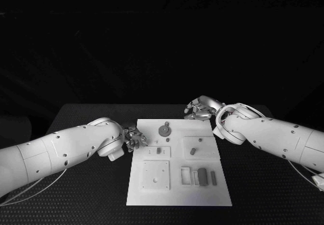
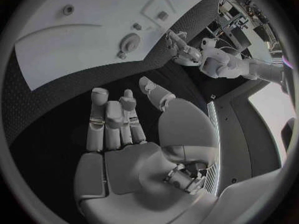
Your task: Assemble the parts on the task board
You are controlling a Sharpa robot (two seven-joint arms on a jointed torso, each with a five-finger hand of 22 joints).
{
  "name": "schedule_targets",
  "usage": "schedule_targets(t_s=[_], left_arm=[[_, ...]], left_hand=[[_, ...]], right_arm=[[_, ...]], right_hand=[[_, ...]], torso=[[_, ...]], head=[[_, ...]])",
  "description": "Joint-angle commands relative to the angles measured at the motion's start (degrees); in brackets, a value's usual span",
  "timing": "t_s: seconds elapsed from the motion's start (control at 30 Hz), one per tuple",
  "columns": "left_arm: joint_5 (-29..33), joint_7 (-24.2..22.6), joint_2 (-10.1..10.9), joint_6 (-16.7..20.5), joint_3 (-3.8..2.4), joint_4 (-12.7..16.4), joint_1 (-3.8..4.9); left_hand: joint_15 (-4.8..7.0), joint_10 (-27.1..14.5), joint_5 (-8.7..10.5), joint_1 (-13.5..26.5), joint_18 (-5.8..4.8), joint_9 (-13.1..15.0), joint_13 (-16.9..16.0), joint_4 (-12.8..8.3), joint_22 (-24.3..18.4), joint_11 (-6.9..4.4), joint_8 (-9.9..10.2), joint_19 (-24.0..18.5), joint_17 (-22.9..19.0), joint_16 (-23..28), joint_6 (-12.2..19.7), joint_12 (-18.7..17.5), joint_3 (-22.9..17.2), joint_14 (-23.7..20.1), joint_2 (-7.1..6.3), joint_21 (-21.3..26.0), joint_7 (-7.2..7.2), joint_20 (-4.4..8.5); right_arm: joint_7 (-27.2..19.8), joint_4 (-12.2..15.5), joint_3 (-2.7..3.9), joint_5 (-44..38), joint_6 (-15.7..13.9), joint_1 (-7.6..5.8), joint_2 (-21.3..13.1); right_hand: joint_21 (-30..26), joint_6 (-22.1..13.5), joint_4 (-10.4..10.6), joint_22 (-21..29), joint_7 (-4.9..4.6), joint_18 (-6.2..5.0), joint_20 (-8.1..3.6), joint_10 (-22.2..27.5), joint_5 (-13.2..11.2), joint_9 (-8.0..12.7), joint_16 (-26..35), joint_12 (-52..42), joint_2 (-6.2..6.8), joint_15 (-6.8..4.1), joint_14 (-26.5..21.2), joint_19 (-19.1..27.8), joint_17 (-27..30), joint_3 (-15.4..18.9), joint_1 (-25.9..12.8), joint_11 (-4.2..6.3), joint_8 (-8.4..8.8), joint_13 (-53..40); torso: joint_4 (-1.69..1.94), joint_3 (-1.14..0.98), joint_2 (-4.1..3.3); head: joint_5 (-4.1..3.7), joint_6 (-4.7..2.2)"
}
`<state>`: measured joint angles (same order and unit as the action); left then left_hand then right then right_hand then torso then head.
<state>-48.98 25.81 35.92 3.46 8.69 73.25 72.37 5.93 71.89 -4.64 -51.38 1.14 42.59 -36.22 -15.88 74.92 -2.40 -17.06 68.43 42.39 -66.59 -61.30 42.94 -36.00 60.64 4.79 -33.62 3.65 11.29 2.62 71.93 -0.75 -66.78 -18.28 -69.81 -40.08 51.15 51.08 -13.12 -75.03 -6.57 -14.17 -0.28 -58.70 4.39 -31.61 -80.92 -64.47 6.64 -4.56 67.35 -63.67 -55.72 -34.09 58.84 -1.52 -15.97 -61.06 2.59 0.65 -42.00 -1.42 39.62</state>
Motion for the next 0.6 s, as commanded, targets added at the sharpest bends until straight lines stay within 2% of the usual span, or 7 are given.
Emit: schedule_targets(t_s=[0.03, 0.13, 0.27, 0.4, 0.6], left_arm=[[-2.5, 1.2, 0.1, 3.6, 0.27, 1.2, 0.01], [-3.7, 1.6, 0.0, 4.2, 1.13, 1.8, -0.02], [-5.2, 2.0, 0.0, 4.9, 1.8, 2.5, -0.12], [-7.8, 2.0, 0.1, 5.8, 1.85, 3.0, -0.64], [-7.8, 2.1, -0.3, 5.4, 1.84, 3.0, -0.93]], left_hand=[[0.59, 1.5, -1.16, 1.2, 2.75, 1.0, -0.2, -0.4, 1.4, -1.02, -3.0, 1.0, 0.2, -0.5, -2.0, 0.5, -0.8, 1.2, 0.1, -0.5, -0.92, 0.58], [0.7, 1.5, -1.66, 1.5, 2.73, 1.0, -0.3, -0.5, 1.4, -1.09, -3.2, 1.0, 0.3, -0.7, -2.0, 0.7, -0.9, 1.2, 0.07, -0.7, -0.98, 0.69], [0.81, 1.7, -1.78, 1.8, 2.71, 1.1, -0.4, -0.5, 1.4, -1.18, -3.6, 1.1, 0.4, -0.9, -2.2, 0.9, -0.9, 1.3, -0.06, -1.0, -1.08, 0.79], [0.87, 1.4, -1.13, 2.0, 2.66, 1.0, -0.4, -0.4, 1.3, -1.12, -3.6, 0.9, 0.4, -0.8, -1.8, 0.9, -1.1, 1.1, -0.11, -1.1, -1.02, 0.86], [0.87, 1.4, -1.01, 2.0, 2.65, 0.9, -0.4, -0.4, 1.3, -1.12, -3.6, 0.9, 0.5, -0.8, -1.8, 0.9, -1.1, 1.1, -0.14, -1.1, -1.01, 0.88]], right_arm=[[-0.4, 0.1, 0.02, -0.1, 0.9, 0.03, 0.0], [-0.5, 0.2, 0.02, -0.1, 0.9, 0.03, 0.0], [-0.5, 0.1, 0.02, -0.1, 0.9, 0.03, 0.1], [-0.5, 0.1, 0.02, -0.1, 1.0, 0.03, 0.0], [-0.5, 0.1, 0.02, -0.1, 1.0, 0.03, 0.0]], right_hand=[[-0.3, 0.8, -0.3, -0.9, -1.39, -0.83, -0.23, 0.2, 0.2, -0.1, 0.4, -0.1, -0.45, 0.04, -0.2, -0.2, 0.1, 0.0, -0.1, -0.04, 0.34, 0.1], [-0.4, 0.8, -0.4, -0.9, -1.39, -0.83, -0.23, 0.2, 0.2, -0.1, 0.4, -0.1, -0.45, 0.04, -0.2, -0.2, 0.1, 0.0, -0.1, -0.04, 0.34, 0.1], [-0.4, 0.8, -0.4, -0.9, -1.39, -0.83, -0.23, 0.2, 0.2, -0.1, 0.4, -0.1, -0.46, 0.04, -0.2, -0.2, 0.1, 0.0, -0.1, -0.04, 0.34, 0.1], [-0.4, 0.8, -0.4, -0.9, -1.39, -0.83, -0.22, 0.2, 0.2, -0.1, 0.4, -0.1, -0.47, 0.04, -0.2, -0.2, 0.1, 0.0, -0.1, -0.04, 0.35, 0.1], [-0.4, 0.8, -0.4, -0.9, -1.39, -0.83, -0.22, 0.2, 0.2, -0.1, 0.4, -0.1, -0.47, 0.04, -0.2, -0.2, 0.1, 0.0, -0.1, -0.04, 0.35, 0.1]], torso=[[0.03, -0.03, 0.01], [0.06, -0.02, 0.01], [0.0, 0.03, -0.02], [-0.07, 0.01, 0.01], [-0.09, 0.02, -0.01]], head=[[0.12, 0.21], [0.17, 0.3], [0.3, 0.52], [0.36, 0.58], [0.32, 0.61]])
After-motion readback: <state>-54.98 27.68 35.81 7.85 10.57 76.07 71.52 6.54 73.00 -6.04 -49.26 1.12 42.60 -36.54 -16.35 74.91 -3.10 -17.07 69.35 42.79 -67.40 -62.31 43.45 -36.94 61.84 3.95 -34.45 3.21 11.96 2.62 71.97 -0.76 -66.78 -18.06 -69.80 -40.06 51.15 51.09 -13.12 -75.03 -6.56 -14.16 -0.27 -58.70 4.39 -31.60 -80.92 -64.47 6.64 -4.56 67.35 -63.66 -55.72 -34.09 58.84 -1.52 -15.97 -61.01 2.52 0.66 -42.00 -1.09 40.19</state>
